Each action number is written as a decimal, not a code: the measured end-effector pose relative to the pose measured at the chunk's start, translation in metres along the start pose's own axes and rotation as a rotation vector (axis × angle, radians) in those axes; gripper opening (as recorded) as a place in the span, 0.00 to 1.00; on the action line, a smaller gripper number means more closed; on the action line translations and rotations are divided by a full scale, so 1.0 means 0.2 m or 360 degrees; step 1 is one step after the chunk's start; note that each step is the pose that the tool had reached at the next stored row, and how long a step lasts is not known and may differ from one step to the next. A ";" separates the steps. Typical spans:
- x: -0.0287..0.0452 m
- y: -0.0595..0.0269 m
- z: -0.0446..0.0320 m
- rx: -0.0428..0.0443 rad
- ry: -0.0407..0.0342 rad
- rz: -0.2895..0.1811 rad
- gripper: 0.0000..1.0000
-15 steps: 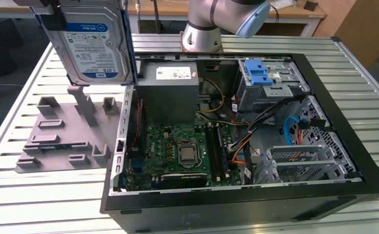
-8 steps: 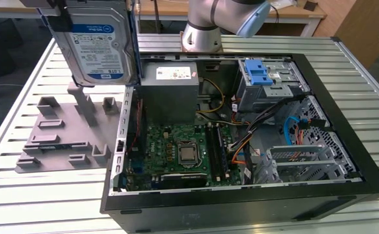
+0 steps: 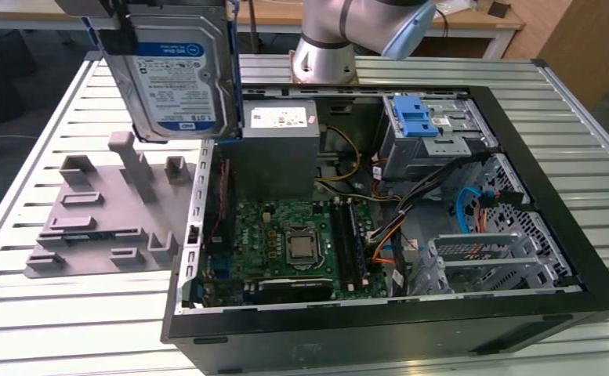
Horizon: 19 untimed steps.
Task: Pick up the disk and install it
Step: 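Pick up the disk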
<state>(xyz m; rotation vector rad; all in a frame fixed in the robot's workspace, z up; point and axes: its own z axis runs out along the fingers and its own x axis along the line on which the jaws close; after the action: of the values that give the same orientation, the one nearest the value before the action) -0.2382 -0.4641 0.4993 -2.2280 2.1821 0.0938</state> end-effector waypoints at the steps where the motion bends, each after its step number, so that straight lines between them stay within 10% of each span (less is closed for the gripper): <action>1: 0.002 -0.007 -0.001 0.0000 0.0000 0.0000 0.37; 19: 0.040 -0.136 -0.006 0.0000 0.0000 0.0000 0.37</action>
<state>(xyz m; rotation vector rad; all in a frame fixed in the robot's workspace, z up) -0.2108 -0.4715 0.4992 -2.2280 2.1821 0.0939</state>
